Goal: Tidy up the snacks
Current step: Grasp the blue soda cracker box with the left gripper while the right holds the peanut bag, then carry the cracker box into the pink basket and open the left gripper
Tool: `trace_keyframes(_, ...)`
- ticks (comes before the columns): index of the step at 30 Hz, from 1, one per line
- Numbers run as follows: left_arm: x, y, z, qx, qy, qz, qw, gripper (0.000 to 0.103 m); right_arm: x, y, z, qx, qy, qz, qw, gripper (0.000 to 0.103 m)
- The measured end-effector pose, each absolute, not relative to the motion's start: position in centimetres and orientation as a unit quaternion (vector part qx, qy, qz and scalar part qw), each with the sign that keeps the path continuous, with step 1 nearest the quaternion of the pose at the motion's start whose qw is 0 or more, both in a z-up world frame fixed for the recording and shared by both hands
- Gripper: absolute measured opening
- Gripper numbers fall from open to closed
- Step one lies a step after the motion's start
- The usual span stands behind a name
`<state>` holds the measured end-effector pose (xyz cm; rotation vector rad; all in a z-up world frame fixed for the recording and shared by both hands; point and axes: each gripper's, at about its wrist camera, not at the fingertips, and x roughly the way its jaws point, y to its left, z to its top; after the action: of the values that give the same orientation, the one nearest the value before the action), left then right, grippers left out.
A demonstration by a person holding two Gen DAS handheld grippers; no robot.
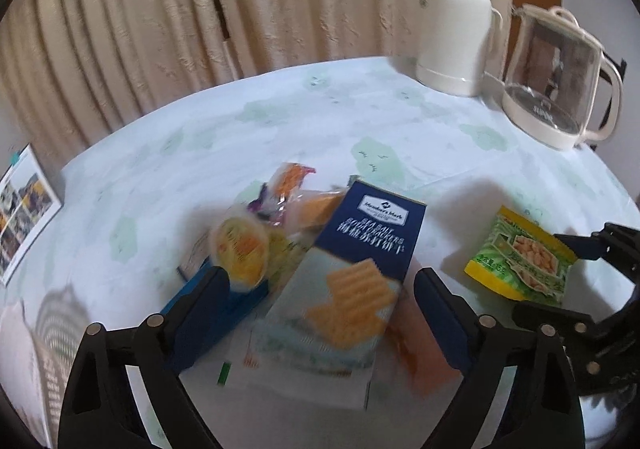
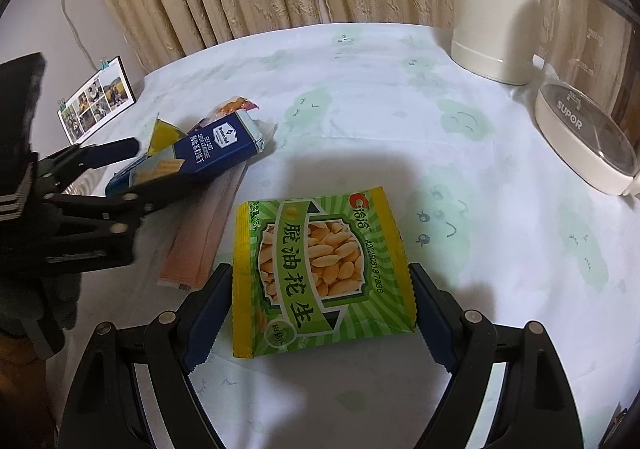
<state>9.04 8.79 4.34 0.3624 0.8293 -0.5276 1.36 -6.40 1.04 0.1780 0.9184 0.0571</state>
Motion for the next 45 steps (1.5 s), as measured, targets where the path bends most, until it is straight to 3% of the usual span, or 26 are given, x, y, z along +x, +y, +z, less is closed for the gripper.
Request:
trace_keyframes(7, 9.7, 7.6, 3.6, 0.195, 0.389, -0.242, 0.867, 0.089, 1.4, -6.5, 1.0, 0.085, 0.443, 0.028, 0.892, 0.083)
trace_keyframes(8, 9.7, 7.6, 3.6, 0.196, 0.388, -0.243, 0.867, 0.086, 1.3, -6.6, 1.0, 0.086, 0.443, 0.028, 0.892, 0.083)
trace_keyframes(11, 9.8, 7.6, 3.4, 0.185, 0.403, -0.257, 0.858, 0.061, 1.3, -6.4, 1.0, 0.085, 0.443, 0.027, 0.892, 0.083)
trace_keyframes(24, 8.5, 9.0, 4.5, 0.136, 0.407, -0.236, 0.872, 0.052, 1.3, -6.7, 1.2, 0.099, 0.439, 0.030, 0.892, 0.083)
trace_keyframes(45, 3.9, 15.6, 9.4, 0.064, 0.367, -0.202, 0.906, 0.051, 0.8, -7.4, 1.6, 0.127, 0.413, 0.044, 0.901, 0.083)
